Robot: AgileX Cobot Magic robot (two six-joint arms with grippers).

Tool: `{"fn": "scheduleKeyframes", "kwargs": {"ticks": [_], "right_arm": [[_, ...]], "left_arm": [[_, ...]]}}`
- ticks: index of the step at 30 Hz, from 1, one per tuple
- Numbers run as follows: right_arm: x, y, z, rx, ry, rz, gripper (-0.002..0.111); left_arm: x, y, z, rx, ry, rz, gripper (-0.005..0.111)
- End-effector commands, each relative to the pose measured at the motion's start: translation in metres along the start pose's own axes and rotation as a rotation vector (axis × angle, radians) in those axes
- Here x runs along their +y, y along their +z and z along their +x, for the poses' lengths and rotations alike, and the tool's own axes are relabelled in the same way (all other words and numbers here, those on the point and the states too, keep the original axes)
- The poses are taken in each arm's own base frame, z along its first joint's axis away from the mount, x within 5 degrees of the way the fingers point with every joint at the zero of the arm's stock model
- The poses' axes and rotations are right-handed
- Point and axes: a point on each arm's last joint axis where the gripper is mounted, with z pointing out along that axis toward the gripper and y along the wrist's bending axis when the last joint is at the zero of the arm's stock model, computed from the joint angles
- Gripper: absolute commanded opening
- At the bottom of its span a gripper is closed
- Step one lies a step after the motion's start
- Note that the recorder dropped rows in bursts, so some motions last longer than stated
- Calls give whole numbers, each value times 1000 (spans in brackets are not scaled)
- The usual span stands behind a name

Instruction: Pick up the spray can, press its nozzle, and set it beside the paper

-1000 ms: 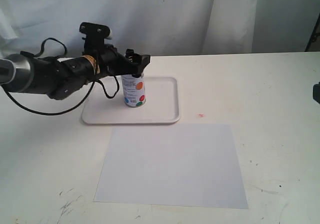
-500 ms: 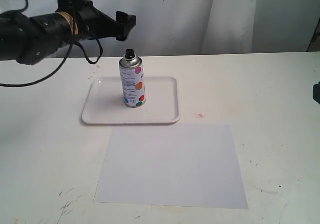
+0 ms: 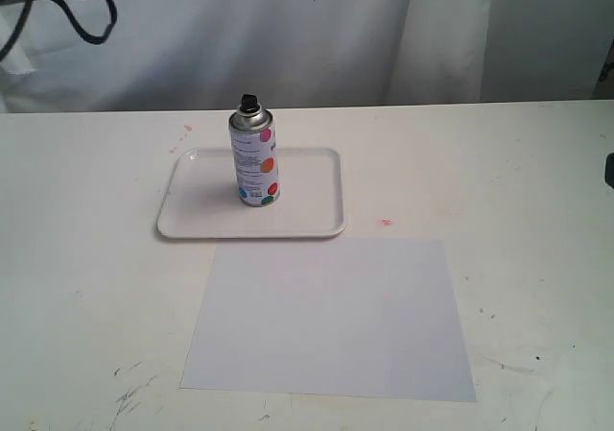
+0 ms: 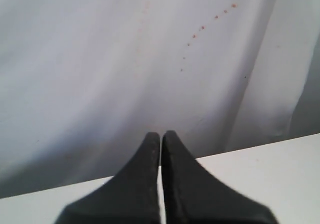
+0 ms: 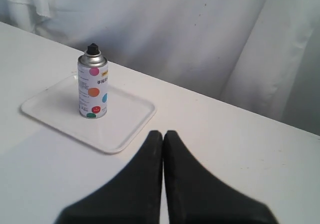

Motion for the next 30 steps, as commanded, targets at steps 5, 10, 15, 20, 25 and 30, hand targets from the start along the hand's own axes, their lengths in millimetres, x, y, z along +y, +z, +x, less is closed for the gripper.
{"fn": "scheduleKeyframes", "kwargs": {"ticks": [5,10,15,20,25,30], "right_arm": [[-18,-5,-17,-208,83,201,0],[-30,-13,-33,-341,130,317,0],[-34,-23,-62,-421,34,340,0],[-37,-36,-89,-502,5,356,0],[-29,-34,-88,-434,-3,260,0],[-20,-28,-80,-335,-14,151,0]], "left_arm": [[4,-57,-14,-36,-10,-29,0],[3,-92,-10,-115,-9,17,0],[5,-130,-8,-171,34,15,0],[8,-165,-6,-227,48,7,0],[12,-199,6,-248,35,-17,0],[15,-226,39,-252,28,-20,0]]}}
